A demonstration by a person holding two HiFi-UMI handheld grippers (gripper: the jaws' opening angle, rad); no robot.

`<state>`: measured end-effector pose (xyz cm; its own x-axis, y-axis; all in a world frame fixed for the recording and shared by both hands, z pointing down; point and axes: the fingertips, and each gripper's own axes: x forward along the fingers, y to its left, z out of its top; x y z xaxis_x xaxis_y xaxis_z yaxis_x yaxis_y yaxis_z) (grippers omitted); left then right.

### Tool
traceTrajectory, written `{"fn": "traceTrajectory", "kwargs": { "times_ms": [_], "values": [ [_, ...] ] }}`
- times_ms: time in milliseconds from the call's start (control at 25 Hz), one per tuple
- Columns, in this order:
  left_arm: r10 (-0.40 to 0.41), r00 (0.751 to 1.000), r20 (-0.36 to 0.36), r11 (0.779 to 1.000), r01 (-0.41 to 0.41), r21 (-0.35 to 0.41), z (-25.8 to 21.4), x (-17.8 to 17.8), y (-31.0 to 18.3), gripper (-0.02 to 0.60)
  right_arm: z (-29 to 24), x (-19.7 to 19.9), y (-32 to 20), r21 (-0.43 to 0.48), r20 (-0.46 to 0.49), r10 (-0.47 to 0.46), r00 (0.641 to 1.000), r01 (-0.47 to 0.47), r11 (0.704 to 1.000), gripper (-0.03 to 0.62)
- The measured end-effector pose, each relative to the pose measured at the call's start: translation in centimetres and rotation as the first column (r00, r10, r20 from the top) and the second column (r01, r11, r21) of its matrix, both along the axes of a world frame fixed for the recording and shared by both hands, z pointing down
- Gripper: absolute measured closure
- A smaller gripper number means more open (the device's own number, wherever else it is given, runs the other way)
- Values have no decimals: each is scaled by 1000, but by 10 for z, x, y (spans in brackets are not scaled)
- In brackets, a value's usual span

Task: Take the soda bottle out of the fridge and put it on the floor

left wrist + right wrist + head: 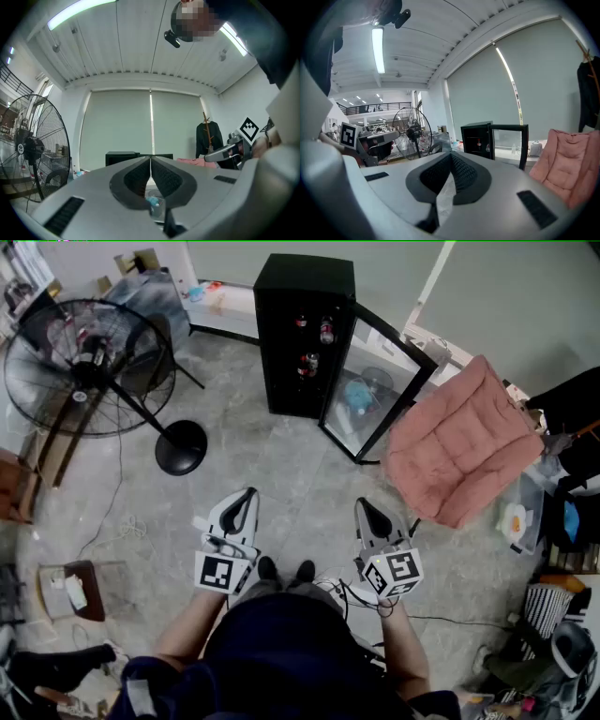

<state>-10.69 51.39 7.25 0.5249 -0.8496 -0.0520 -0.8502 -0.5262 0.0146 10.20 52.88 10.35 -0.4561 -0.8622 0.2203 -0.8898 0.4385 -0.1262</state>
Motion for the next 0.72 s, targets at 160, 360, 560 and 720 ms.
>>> {"fn": "traceTrajectory", "kwargs": {
  "times_ms": [160, 360, 560, 720],
  "values": [
    [1, 1000, 2, 1000, -1, -2, 4, -3, 0, 554, 3, -4, 1, -4, -12, -2, 1000, 2, 1000, 576],
    [-4, 1000, 2, 1000, 4, -2, 3, -3, -2, 554, 4, -4, -1, -4, -28, -3, 1000, 3, 1000, 576],
    [-11, 1000, 6, 1000, 11, 2, 5, -4, -3, 554, 1, -9, -3, 32, -50, -20, 999, 22, 999, 576],
    [-15, 1000, 17, 1000, 16, -2, 11, -5, -5, 554, -6, -18, -8, 91, -69, -37, 997, 43, 995, 576]
  ]
}}
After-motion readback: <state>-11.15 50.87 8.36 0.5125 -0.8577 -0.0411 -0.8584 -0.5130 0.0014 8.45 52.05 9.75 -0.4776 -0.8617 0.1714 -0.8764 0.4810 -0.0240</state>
